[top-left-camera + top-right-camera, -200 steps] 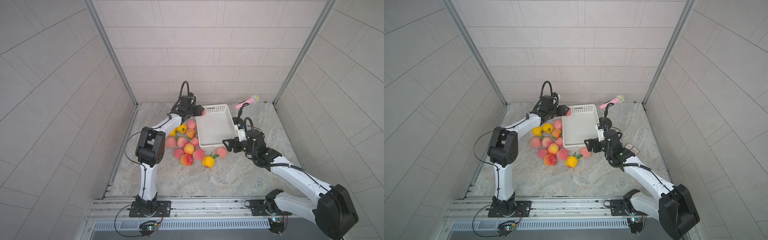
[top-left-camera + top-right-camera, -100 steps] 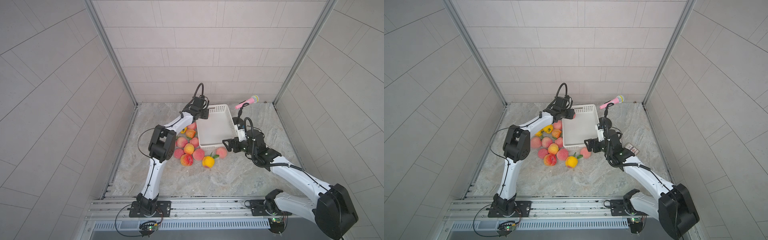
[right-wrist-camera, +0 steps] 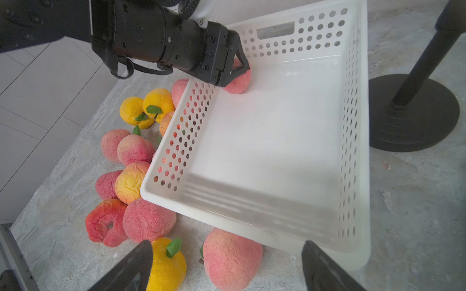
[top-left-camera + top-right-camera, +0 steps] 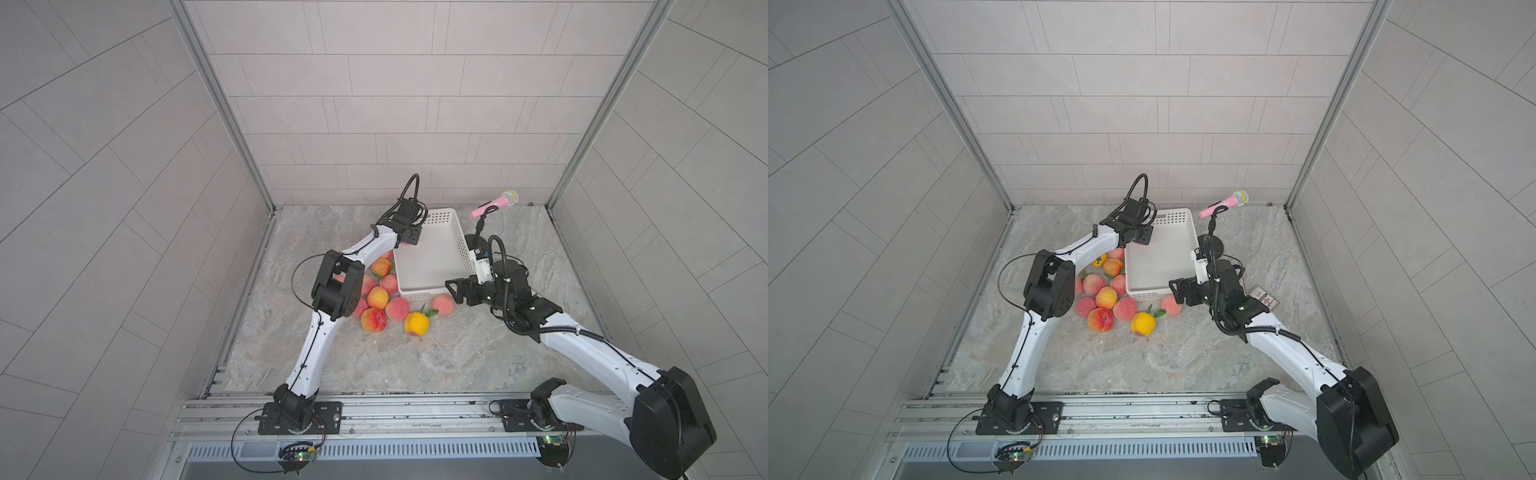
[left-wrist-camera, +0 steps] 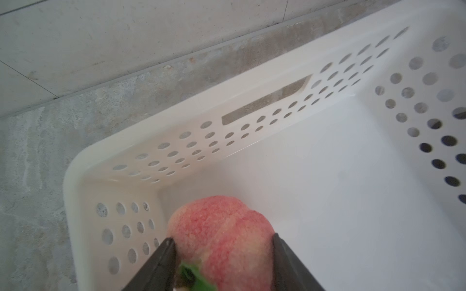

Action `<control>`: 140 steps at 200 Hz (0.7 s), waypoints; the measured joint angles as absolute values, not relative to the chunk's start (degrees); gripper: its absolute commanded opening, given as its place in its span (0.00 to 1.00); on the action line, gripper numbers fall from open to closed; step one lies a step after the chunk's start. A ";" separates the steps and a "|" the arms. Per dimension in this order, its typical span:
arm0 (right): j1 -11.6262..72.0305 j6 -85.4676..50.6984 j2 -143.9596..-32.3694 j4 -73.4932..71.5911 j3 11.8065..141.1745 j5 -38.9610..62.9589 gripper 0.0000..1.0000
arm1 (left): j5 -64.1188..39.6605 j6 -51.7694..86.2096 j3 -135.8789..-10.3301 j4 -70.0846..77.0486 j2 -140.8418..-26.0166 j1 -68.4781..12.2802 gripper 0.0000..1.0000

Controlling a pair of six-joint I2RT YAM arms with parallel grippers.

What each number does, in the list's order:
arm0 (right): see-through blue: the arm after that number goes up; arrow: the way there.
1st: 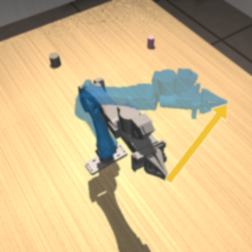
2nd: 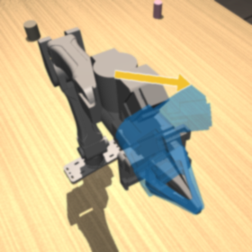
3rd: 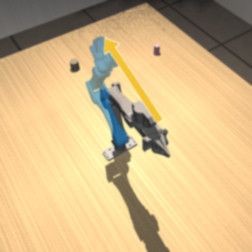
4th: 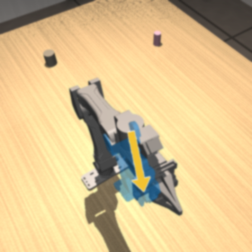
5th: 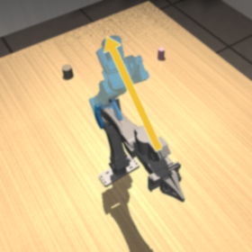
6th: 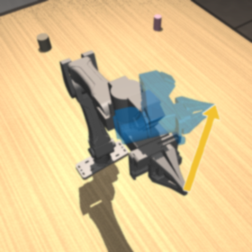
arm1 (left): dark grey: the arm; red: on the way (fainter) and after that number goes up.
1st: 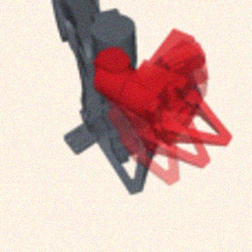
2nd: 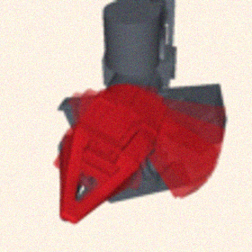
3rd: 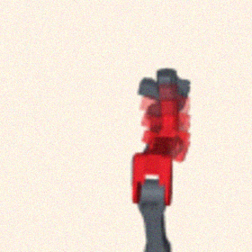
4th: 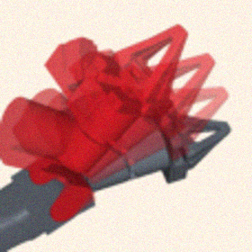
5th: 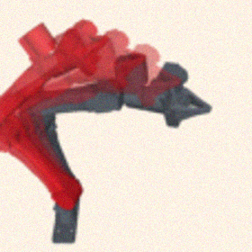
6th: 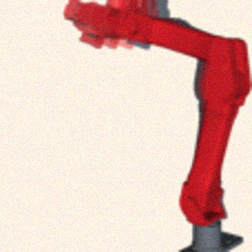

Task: Put the peaches into the basket
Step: Place the peach in the basket.

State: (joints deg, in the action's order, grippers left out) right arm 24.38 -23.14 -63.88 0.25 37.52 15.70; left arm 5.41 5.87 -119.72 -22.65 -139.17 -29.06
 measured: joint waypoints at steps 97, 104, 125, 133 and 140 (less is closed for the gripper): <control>24.38 -24.77 -63.86 2.96 37.63 14.02 0.91 | 5.37 5.45 -122.54 -25.23 -139.33 -29.28 0.88; 24.38 -24.93 -63.83 3.68 37.65 13.72 0.91 | 5.15 5.52 -122.56 -25.28 -139.17 -29.32 0.88; 24.38 -25.34 -63.83 6.39 38.11 13.26 0.91 | 3.68 6.42 -122.43 -25.67 -138.15 -29.52 0.88; 24.38 -25.50 -63.83 7.44 38.44 13.26 0.90 | 3.14 6.85 -121.78 -25.56 -137.19 -29.58 0.88; 24.40 -25.58 -63.86 8.34 38.74 13.26 0.89 | 2.50 7.44 -120.49 -25.34 -135.70 -29.65 0.88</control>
State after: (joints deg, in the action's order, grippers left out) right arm 24.40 -25.58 -63.86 8.34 38.74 13.26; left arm 2.50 7.44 -120.49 -25.34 -135.70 -29.65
